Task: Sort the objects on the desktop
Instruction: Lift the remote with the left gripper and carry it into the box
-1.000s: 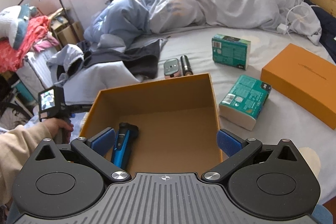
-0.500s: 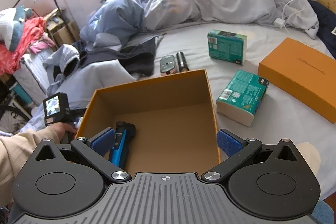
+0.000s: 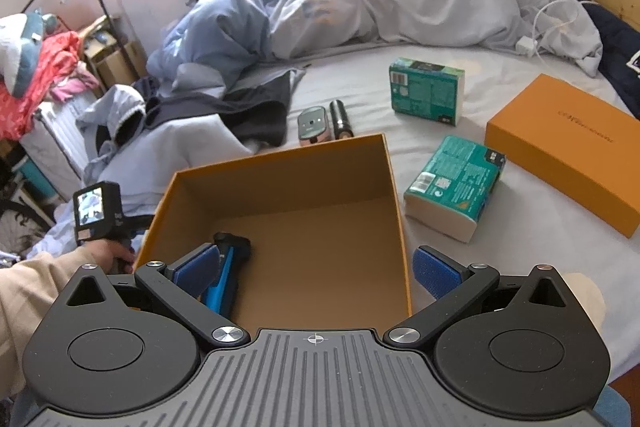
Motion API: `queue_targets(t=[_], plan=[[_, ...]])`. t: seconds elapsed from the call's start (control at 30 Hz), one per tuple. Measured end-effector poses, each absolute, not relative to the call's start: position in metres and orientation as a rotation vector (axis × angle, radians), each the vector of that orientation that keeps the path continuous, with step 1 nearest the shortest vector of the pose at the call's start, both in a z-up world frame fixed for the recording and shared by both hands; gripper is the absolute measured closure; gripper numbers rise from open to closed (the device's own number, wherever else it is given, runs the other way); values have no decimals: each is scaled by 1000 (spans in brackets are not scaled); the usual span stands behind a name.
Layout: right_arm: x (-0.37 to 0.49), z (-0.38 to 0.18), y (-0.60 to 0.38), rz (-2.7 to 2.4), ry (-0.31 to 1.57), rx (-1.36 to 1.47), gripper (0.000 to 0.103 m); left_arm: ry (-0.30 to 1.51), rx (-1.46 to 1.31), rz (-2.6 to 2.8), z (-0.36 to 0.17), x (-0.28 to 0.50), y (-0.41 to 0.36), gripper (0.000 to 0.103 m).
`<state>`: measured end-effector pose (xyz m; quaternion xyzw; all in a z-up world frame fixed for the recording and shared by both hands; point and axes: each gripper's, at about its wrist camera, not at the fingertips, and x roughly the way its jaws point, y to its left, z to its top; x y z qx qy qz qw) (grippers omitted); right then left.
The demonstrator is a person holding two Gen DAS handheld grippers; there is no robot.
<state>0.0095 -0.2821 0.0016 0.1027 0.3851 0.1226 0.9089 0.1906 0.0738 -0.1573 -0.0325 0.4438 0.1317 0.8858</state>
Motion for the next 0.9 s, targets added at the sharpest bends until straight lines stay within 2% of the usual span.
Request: queue_targets(t=[0.53,0.9], plan=[[7,6,-281,263,779,200,0,847,-106,220,-106,142,86,56],[5,11,-281,265,751,179,0,681,-131,137,-26,94,83,57]])
